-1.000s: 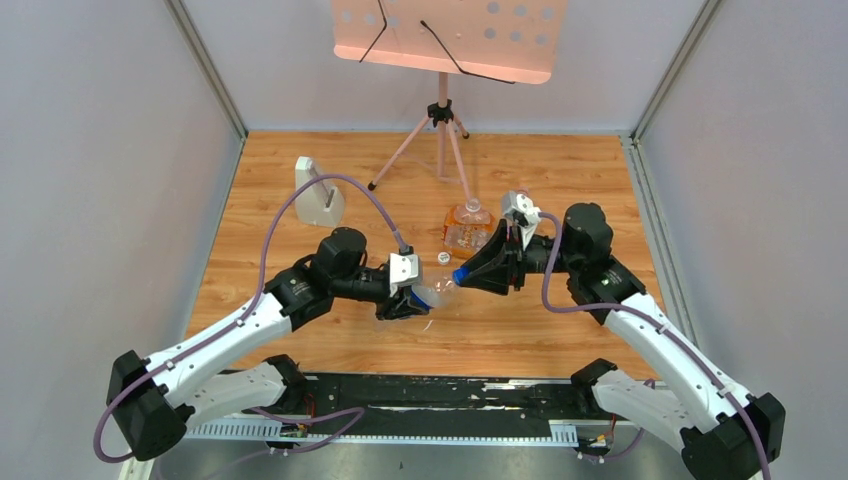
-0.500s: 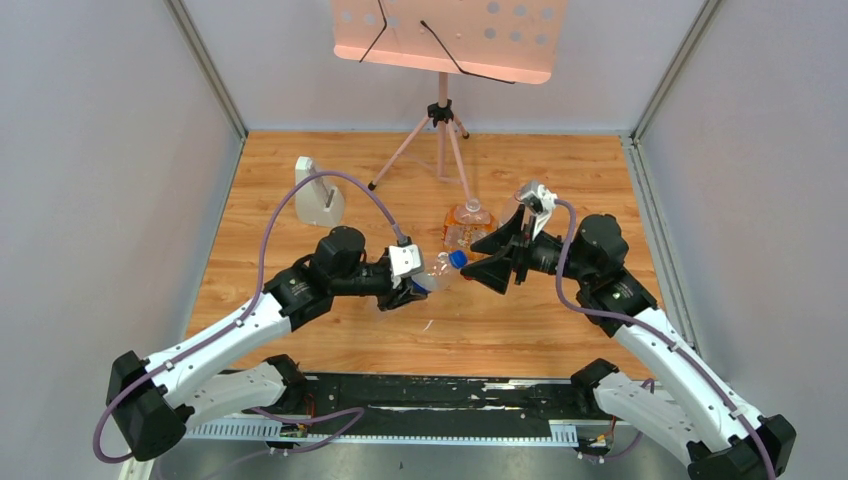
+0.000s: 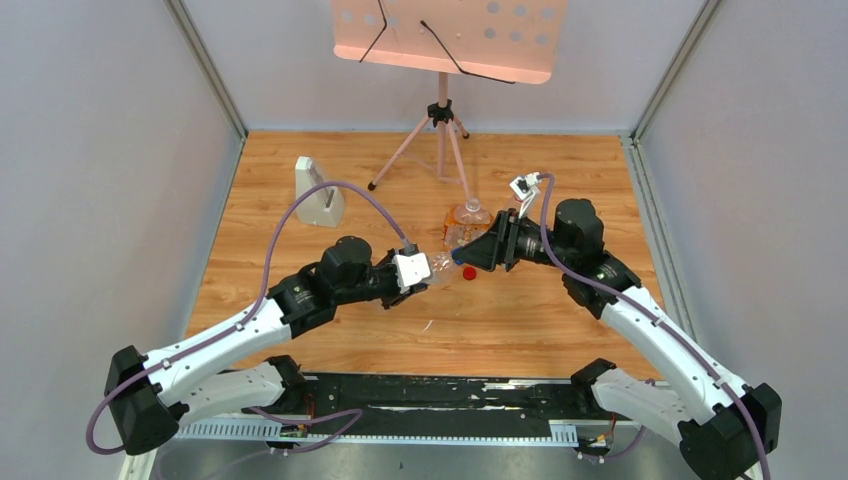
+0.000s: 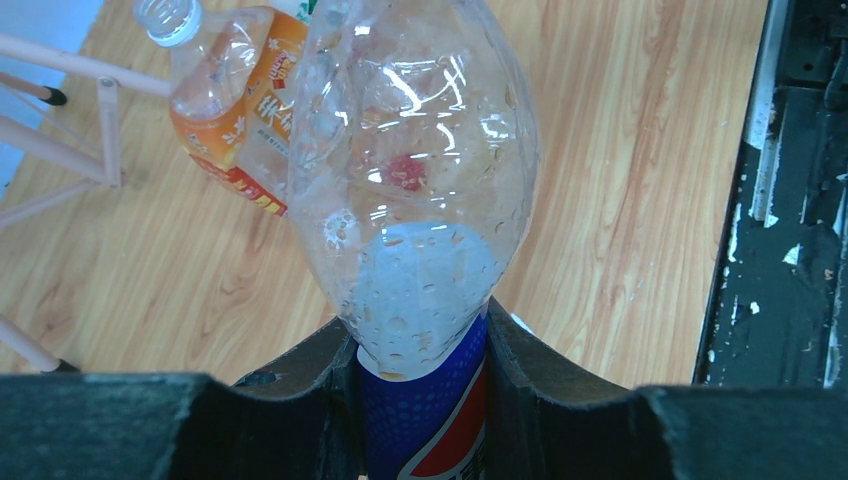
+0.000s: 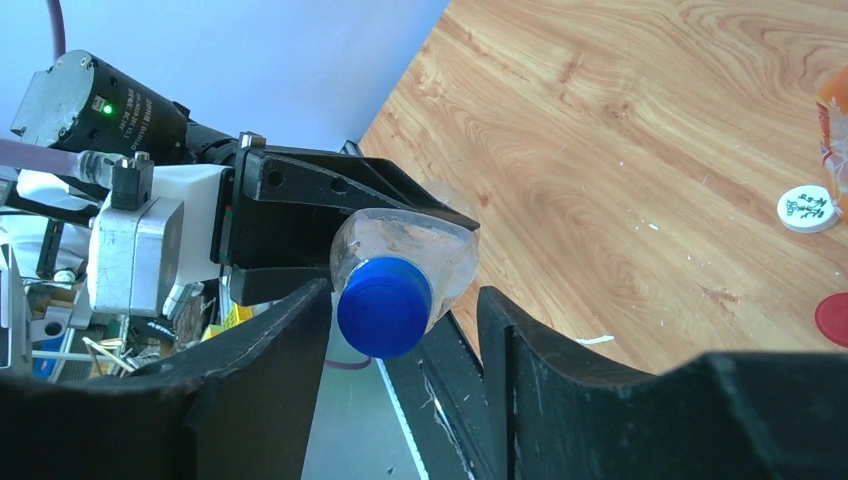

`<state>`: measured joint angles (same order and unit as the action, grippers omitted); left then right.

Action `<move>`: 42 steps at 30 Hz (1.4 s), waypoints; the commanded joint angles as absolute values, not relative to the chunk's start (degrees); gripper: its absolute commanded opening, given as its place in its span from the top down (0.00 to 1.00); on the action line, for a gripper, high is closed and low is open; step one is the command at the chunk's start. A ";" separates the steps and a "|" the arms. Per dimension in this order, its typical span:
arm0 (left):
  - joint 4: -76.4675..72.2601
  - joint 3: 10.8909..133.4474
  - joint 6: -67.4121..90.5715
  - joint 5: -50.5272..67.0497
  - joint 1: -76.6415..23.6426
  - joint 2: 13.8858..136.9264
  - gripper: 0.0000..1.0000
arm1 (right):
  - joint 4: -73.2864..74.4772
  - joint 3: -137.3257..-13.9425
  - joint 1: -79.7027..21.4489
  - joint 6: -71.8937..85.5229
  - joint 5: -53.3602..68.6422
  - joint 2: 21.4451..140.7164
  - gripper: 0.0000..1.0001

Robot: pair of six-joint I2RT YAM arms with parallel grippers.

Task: Unscrew the bottle caps

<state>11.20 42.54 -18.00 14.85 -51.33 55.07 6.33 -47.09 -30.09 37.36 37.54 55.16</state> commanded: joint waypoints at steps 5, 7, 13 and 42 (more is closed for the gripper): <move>8.55 42.28 -21.19 12.92 -51.94 53.87 1.00 | 5.72 -50.50 -30.23 40.15 37.99 56.34 0.51; 8.66 42.23 -21.26 13.00 -51.93 53.95 1.00 | 5.64 -50.54 -30.23 40.17 37.82 56.34 0.55; 8.52 42.19 -21.34 13.41 -51.90 54.14 1.00 | 5.30 -50.06 -30.18 39.69 38.49 56.34 0.73; 12.96 46.96 -11.24 43.97 -44.21 56.67 1.00 | -1.41 -45.15 -30.23 10.03 54.19 49.92 0.67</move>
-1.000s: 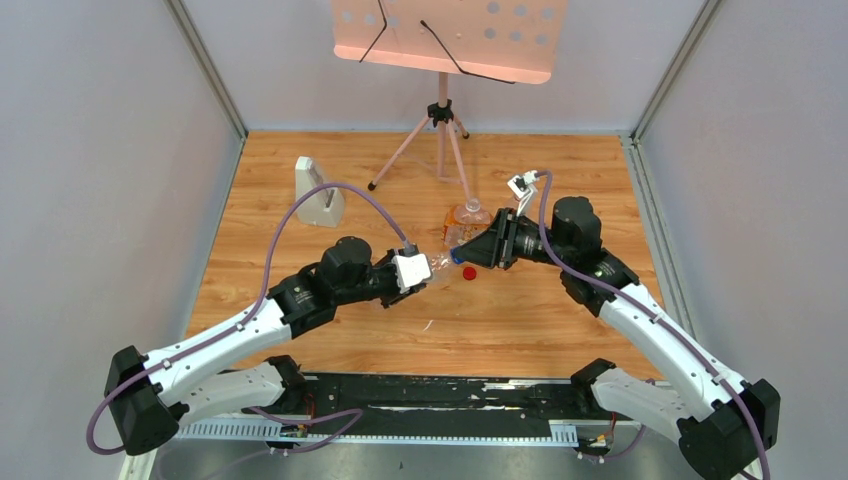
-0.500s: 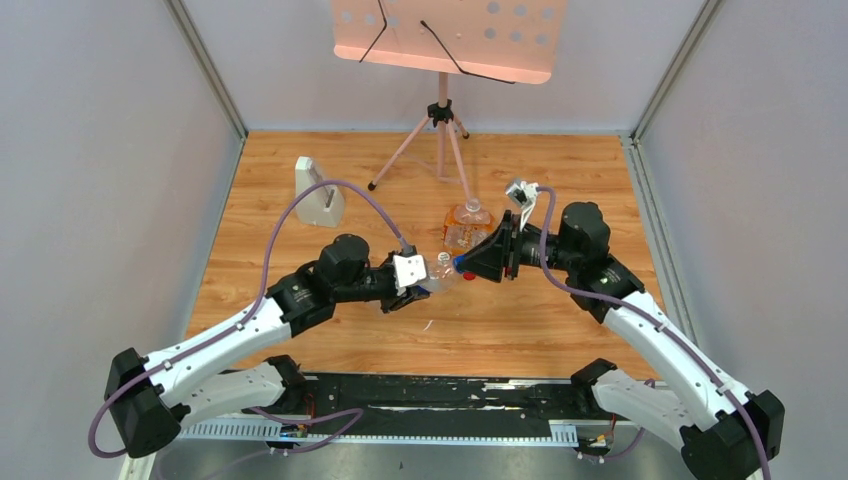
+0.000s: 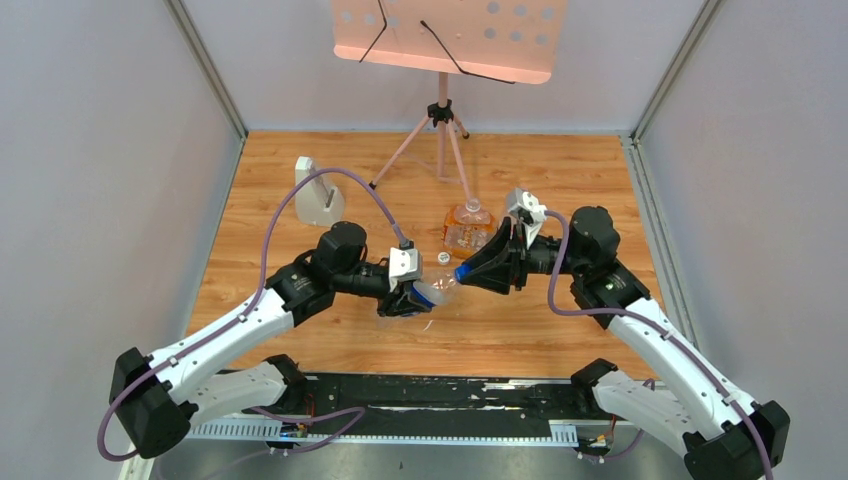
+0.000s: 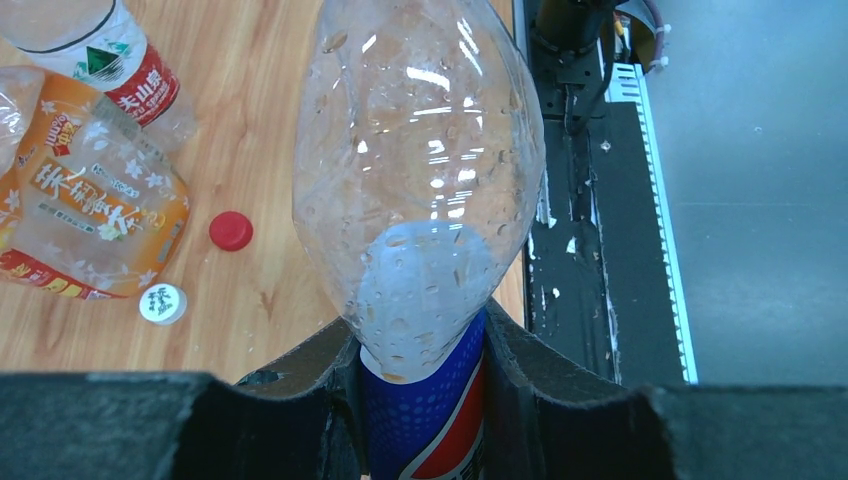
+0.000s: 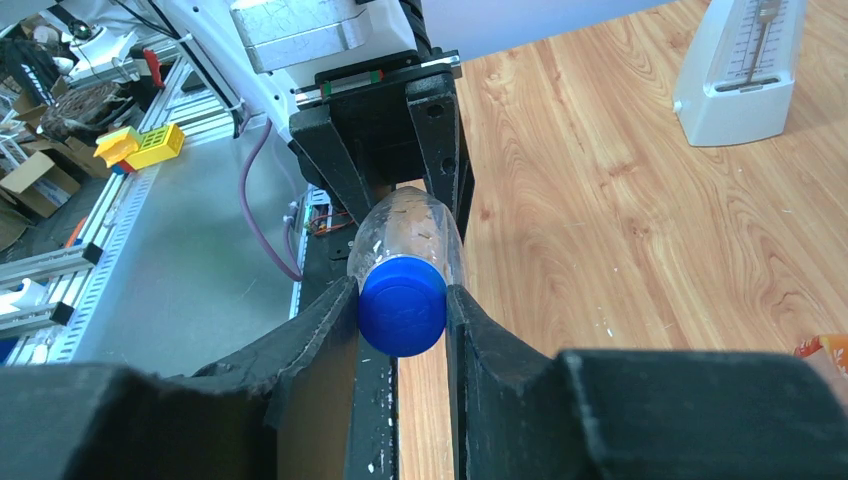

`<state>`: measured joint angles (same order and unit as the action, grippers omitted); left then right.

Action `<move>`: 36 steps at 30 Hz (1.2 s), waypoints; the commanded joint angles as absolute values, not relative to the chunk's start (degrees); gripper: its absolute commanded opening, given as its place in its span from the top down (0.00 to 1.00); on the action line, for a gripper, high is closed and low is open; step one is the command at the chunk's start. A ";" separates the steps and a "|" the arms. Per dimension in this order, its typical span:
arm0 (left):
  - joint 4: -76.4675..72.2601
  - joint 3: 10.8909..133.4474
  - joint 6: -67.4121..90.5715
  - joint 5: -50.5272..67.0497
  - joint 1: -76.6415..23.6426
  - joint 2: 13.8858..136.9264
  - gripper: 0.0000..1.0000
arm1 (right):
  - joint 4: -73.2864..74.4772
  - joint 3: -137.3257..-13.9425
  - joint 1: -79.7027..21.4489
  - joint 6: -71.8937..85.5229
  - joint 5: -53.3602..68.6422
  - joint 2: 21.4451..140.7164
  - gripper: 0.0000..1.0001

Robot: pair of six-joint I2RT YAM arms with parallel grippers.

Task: Unscrew the bottle caps

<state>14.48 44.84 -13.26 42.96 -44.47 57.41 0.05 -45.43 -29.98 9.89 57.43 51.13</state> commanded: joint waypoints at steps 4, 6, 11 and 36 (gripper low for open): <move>13.33 46.50 -12.21 38.61 -44.21 55.84 1.00 | -1.23 -45.53 -30.19 15.99 46.08 48.57 0.39; 13.24 46.09 -12.04 32.77 -44.28 55.86 1.00 | -0.84 -45.76 -30.23 19.57 42.40 47.73 0.31; 12.28 45.53 -11.74 23.03 -45.32 56.60 1.00 | -0.29 -45.90 -30.23 29.05 35.46 47.44 0.27; 7.07 41.06 -22.06 9.71 -52.80 52.43 1.00 | 3.11 -49.48 -30.17 44.83 38.08 55.82 0.53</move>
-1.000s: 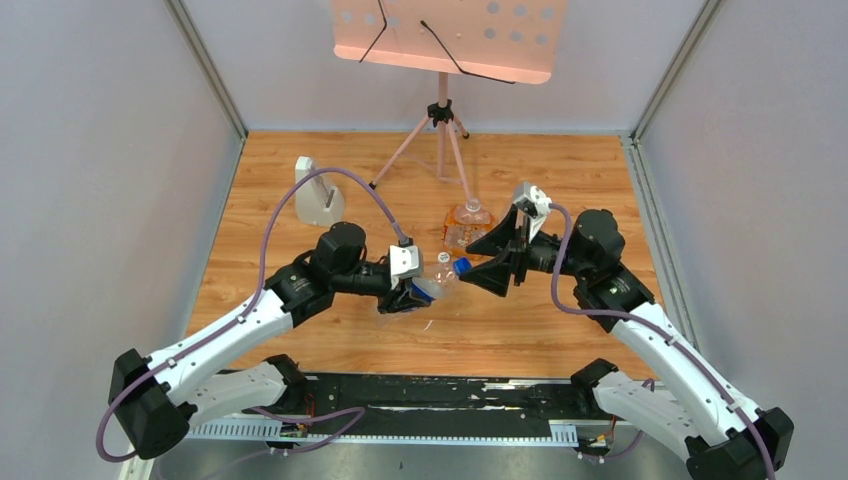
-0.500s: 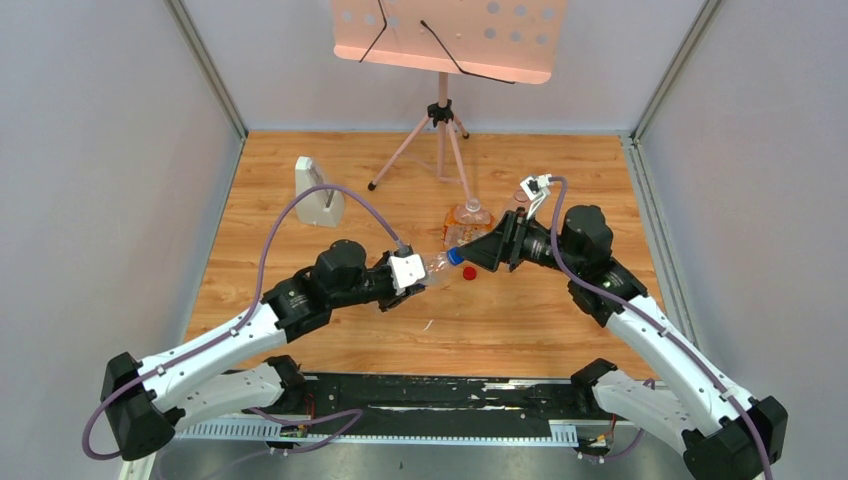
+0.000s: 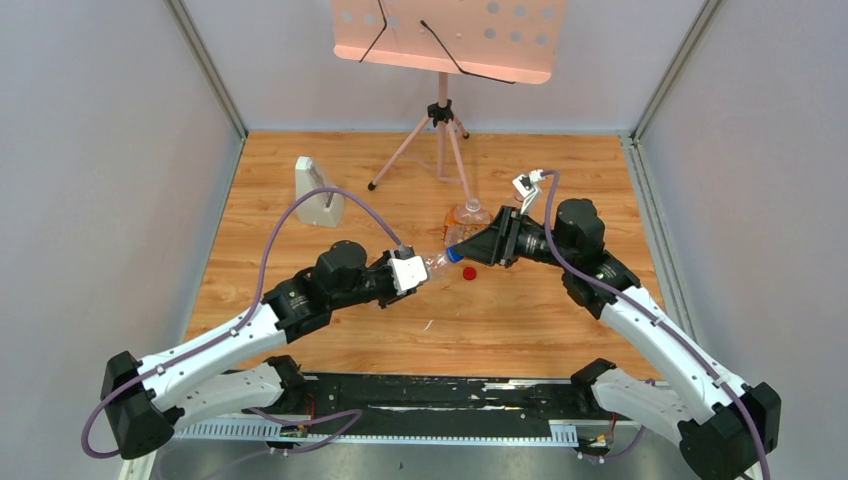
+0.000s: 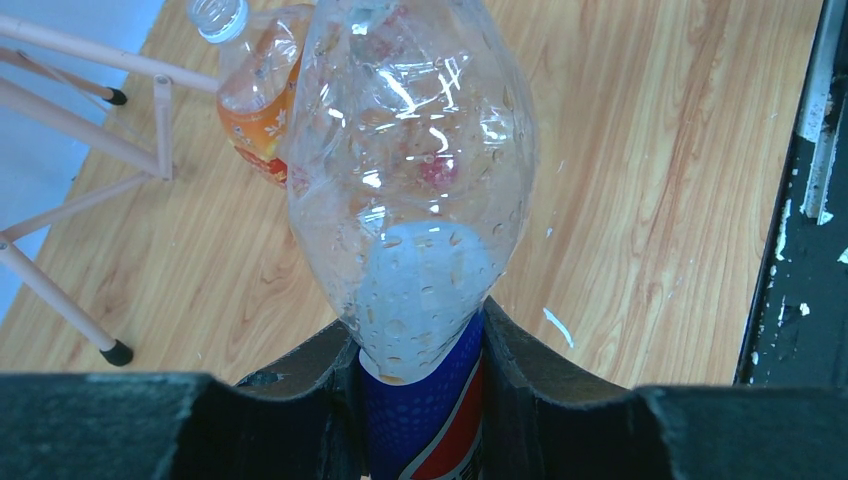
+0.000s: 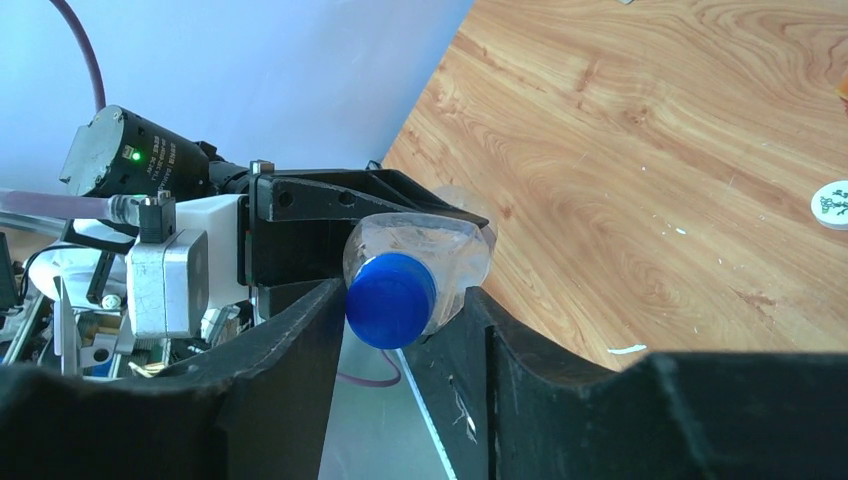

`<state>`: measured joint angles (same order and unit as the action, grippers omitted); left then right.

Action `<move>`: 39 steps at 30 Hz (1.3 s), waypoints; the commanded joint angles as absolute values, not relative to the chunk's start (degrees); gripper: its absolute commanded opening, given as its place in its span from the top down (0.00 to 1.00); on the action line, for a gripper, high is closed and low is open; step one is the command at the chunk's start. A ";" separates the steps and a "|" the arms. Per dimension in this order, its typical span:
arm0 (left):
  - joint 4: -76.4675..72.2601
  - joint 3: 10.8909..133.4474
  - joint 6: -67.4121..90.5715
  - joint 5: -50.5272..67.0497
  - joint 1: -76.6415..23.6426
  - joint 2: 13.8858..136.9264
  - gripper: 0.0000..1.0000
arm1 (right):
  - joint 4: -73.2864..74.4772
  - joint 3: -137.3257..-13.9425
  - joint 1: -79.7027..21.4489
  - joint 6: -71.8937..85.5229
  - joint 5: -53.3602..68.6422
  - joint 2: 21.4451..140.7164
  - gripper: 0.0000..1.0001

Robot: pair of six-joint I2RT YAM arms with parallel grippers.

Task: Unscrew the bottle caps

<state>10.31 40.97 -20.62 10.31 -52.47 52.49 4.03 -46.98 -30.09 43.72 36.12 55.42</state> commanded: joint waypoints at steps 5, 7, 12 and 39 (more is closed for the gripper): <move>6.98 41.11 -22.10 9.06 -52.78 52.56 1.00 | 2.90 -49.40 -30.15 44.33 39.17 56.63 0.59; 6.94 41.06 -22.02 9.24 -52.83 52.70 1.00 | 2.84 -49.31 -30.15 44.12 39.99 56.98 0.62; 6.89 40.96 -20.60 9.37 -52.81 52.92 1.00 | 2.37 -48.87 -30.15 41.98 41.29 57.31 0.77; 8.68 45.74 -8.69 51.03 -40.78 57.42 1.00 | 3.81 -48.64 -30.06 19.33 48.94 54.47 0.60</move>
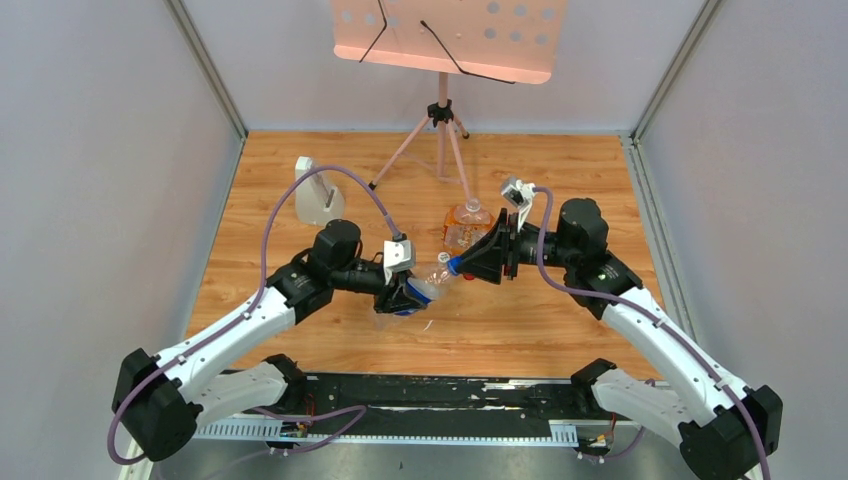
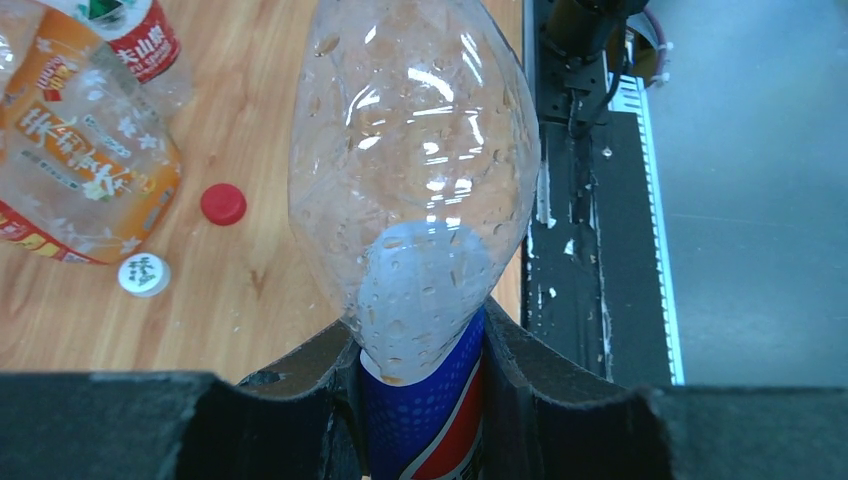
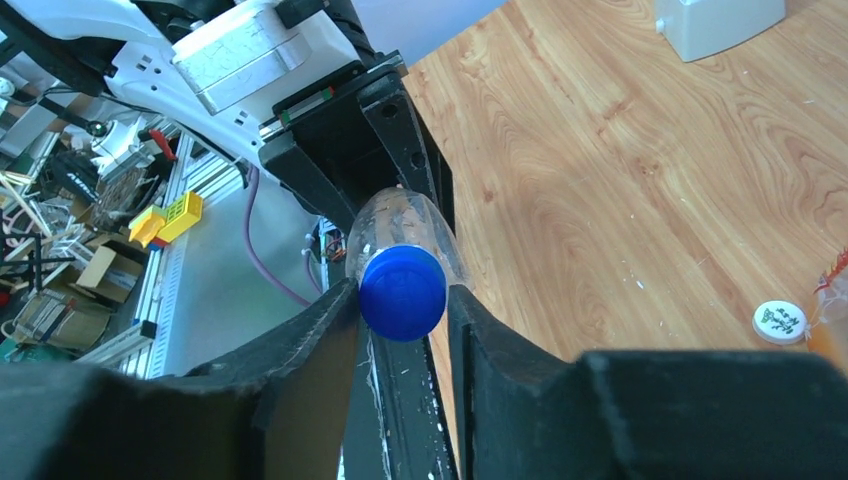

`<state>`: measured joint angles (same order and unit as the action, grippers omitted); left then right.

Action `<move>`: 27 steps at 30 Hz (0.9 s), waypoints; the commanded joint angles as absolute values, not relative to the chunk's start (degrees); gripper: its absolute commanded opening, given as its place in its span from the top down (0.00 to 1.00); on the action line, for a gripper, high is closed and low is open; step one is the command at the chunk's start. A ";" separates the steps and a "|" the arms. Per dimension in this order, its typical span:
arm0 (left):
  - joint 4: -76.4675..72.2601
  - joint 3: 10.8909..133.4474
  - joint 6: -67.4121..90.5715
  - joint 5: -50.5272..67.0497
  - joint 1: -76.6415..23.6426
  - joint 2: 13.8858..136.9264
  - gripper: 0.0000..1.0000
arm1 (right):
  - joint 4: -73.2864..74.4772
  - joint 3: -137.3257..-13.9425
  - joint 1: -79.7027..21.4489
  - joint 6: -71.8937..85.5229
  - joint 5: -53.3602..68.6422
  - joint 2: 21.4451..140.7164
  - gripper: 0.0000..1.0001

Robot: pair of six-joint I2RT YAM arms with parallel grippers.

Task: Unscrew the bottle caps

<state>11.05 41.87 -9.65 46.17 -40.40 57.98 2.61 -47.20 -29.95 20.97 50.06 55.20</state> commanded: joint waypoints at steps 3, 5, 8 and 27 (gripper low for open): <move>9.83 44.90 -9.27 44.24 -40.78 56.26 1.00 | 3.87 -47.92 -29.68 22.09 46.22 52.30 0.41; 9.63 44.00 -8.33 36.87 -40.78 55.58 0.99 | 3.87 -47.29 -29.50 24.77 43.12 50.46 0.35; 8.38 42.74 -7.96 28.58 -40.78 55.08 0.99 | 3.87 -46.45 -29.36 28.68 39.31 48.43 0.29; 3.48 40.13 -22.20 3.86 -53.77 51.67 1.00 | 5.03 -49.15 -29.33 44.08 33.86 53.37 0.40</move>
<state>6.46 40.34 -18.83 6.24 -53.12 52.36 5.76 -46.65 -29.54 40.91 33.74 52.58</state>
